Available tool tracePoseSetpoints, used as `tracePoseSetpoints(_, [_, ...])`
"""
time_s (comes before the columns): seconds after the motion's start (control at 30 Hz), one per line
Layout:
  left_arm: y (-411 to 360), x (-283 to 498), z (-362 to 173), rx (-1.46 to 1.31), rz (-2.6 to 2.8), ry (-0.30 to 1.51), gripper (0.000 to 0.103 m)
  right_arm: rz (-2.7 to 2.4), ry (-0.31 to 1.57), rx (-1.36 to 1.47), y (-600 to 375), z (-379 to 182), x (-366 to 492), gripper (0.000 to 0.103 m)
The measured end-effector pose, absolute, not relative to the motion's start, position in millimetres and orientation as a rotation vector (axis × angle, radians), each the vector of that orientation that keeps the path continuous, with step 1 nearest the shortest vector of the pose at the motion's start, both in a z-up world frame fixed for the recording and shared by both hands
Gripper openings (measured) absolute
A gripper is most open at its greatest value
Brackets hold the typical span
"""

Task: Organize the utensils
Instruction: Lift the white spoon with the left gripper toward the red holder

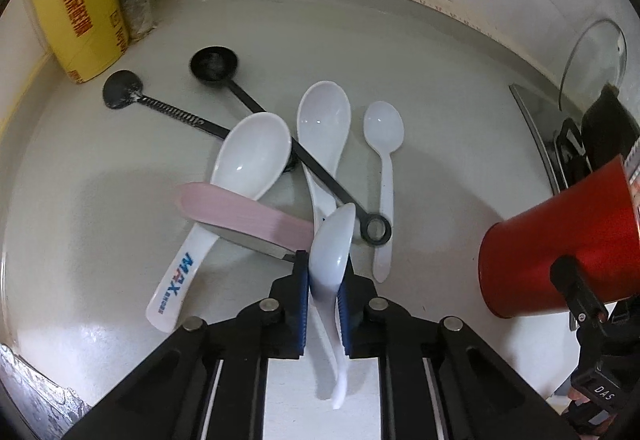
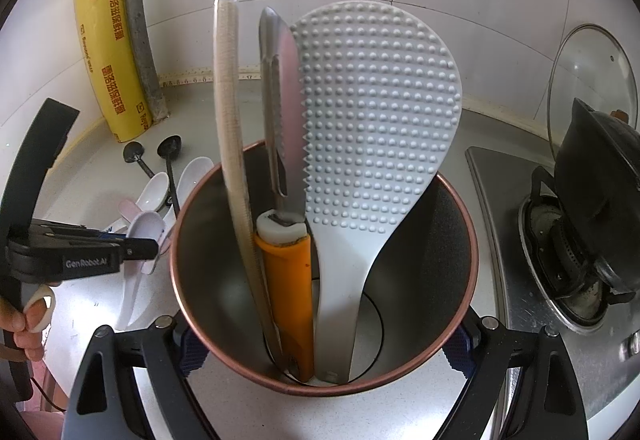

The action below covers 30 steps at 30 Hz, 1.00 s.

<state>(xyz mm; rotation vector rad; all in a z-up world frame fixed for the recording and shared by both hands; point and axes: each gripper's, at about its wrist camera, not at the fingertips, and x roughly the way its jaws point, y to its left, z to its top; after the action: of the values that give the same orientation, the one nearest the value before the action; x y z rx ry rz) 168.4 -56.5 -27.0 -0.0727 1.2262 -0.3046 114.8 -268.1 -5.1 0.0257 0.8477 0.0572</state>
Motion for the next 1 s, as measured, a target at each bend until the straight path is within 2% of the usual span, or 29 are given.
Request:
tracePoseSetpoints(0.33, [-7, 163, -12, -0.192, -0.255, 1.186, 0.013, 0.056, 0.847, 0.022, -268, -5, 114, 0.093])
tracePoseSetpoints(0.6, [17, 154, 21, -0.233, -0.282, 1.079, 0.013, 0.058, 0.845, 0.02, -268, -5, 113, 0.093])
tracePoseSetpoints(1.0, [-42, 156, 73, -0.198, -0.432, 0.932, 0.013, 0.06, 0.845, 0.017, -270, -5, 108, 0.093])
